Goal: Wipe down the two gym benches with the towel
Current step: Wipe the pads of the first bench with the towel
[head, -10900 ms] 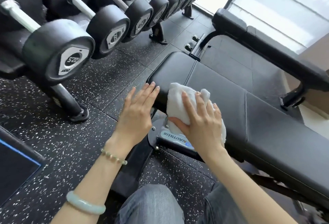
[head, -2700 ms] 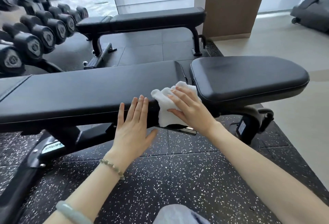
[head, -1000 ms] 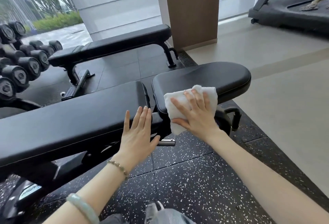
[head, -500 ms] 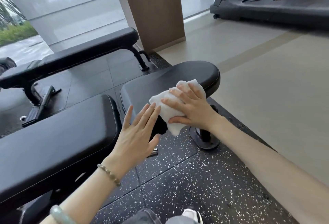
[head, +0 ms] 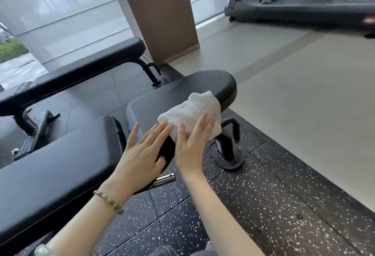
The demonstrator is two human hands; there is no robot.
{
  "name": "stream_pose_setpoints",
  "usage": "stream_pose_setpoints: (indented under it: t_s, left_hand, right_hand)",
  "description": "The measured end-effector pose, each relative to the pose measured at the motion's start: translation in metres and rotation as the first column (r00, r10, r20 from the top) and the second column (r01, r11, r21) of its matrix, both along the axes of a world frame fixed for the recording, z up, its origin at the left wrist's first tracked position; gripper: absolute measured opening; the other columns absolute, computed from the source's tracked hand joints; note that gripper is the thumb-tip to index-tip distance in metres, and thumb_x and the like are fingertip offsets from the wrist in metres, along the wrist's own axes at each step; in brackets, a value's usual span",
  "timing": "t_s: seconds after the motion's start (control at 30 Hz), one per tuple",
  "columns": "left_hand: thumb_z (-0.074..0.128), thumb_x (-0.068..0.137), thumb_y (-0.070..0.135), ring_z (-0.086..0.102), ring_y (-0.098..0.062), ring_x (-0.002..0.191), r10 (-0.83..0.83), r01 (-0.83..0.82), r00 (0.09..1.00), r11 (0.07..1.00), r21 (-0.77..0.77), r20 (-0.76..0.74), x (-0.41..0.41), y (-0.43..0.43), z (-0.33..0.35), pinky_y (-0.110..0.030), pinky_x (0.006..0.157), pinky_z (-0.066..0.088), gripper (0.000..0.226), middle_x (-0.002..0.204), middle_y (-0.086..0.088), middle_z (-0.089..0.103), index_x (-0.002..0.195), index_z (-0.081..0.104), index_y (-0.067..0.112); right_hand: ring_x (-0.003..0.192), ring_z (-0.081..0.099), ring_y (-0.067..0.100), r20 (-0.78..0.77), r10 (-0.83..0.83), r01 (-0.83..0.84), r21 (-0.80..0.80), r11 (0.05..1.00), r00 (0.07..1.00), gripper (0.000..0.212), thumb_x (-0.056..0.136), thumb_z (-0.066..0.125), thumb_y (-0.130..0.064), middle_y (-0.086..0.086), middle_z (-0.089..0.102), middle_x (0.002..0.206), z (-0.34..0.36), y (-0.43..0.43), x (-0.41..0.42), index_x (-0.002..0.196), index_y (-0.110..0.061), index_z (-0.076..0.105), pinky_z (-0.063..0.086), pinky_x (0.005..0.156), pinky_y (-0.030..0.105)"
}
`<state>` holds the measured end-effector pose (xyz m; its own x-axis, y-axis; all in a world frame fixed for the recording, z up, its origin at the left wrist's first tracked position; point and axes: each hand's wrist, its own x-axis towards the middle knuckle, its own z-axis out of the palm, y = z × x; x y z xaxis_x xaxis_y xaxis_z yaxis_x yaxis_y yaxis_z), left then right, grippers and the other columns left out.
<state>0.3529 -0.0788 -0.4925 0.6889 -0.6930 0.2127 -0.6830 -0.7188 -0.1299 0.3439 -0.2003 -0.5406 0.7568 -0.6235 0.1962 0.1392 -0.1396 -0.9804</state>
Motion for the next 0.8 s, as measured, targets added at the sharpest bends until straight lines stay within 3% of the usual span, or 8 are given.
stream_pose_setpoints:
  t_s: [0.1, 0.27, 0.37, 0.47, 0.63, 0.8]
  left_hand:
    - [0.035, 0.078, 0.028, 0.022, -0.005, 0.141, -0.012, 0.011, 1.0, 0.999, -0.039, -0.024, 0.001, 0.004, 0.0, -0.041, 0.117, -0.007, 0.075, 0.154, 0.01, 0.019, 0.15, 0.017, 0.023]
    - [0.044, 0.085, 0.024, 0.025, -0.007, 0.139, -0.03, 0.03, 1.0, 0.999, -0.041, -0.005, 0.003, 0.012, -0.004, -0.042, 0.117, 0.001, 0.068, 0.152, 0.0, 0.031, 0.149, 0.022, 0.016]
    - [0.047, 0.086, 0.026, 0.032, -0.008, 0.136, -0.016, 0.016, 1.0, 1.0, -0.026, 0.017, 0.005, 0.012, -0.003, -0.044, 0.116, 0.002, 0.063, 0.149, 0.0, 0.037, 0.146, 0.032, 0.015]
    - [0.038, 0.09, 0.035, 0.034, -0.008, 0.134, -0.004, 0.004, 1.0, 0.999, -0.045, 0.013, 0.006, 0.012, 0.0, -0.044, 0.116, 0.002, 0.057, 0.148, 0.003, 0.039, 0.145, 0.033, 0.018]
    - [0.036, 0.09, 0.034, 0.036, -0.006, 0.129, -0.019, 0.018, 1.0, 0.994, -0.112, -0.009, 0.005, 0.01, 0.003, -0.039, 0.115, 0.003, 0.051, 0.14, 0.003, 0.049, 0.139, 0.039, 0.021]
    - [0.033, 0.091, 0.043, 0.041, -0.005, 0.129, -0.018, 0.015, 0.999, 0.992, -0.127, -0.03, 0.009, 0.013, 0.006, -0.04, 0.117, 0.003, 0.053, 0.142, 0.008, 0.046, 0.139, 0.043, 0.022]
  right_hand:
    - [0.14, -0.027, 0.026, -0.058, -0.041, 0.043, 0.039, 0.998, 0.997, 0.084, 0.097, 0.042, -0.042, 0.022, -0.028, 0.15, 0.01, 0.009, 0.019, 0.146, -0.009, -0.018, -0.009, 0.116, 0.041]
    - [0.139, -0.022, 0.04, -0.085, -0.11, 0.103, -0.081, 0.991, 0.99, 0.08, 0.092, 0.03, -0.045, 0.031, -0.025, 0.148, 0.011, -0.005, 0.038, 0.145, -0.004, -0.014, -0.012, 0.113, 0.044]
    - [0.141, -0.018, 0.038, -0.124, -0.169, 0.15, -0.149, 0.978, 0.978, 0.076, 0.09, 0.025, -0.043, 0.029, -0.02, 0.151, 0.011, -0.027, 0.048, 0.148, -0.004, -0.004, -0.01, 0.113, 0.044]
    - [0.142, -0.018, 0.035, -0.081, -0.191, 0.174, -0.181, 0.968, 0.978, 0.07, 0.094, 0.025, -0.038, 0.026, -0.018, 0.152, 0.005, -0.018, 0.045, 0.148, -0.004, -0.004, -0.009, 0.114, 0.044]
    - [0.139, -0.028, 0.03, -0.02, -0.061, 0.055, -0.229, 0.972, 0.998, 0.068, 0.095, 0.017, -0.044, 0.018, -0.028, 0.149, -0.006, 0.019, 0.022, 0.146, -0.008, -0.011, -0.015, 0.115, 0.039]
    - [0.142, -0.019, 0.035, -0.08, -0.157, 0.132, -0.255, 0.958, 0.984, 0.071, 0.093, 0.022, -0.043, 0.022, -0.017, 0.153, 0.003, -0.049, 0.053, 0.149, -0.007, 0.001, -0.012, 0.114, 0.045]
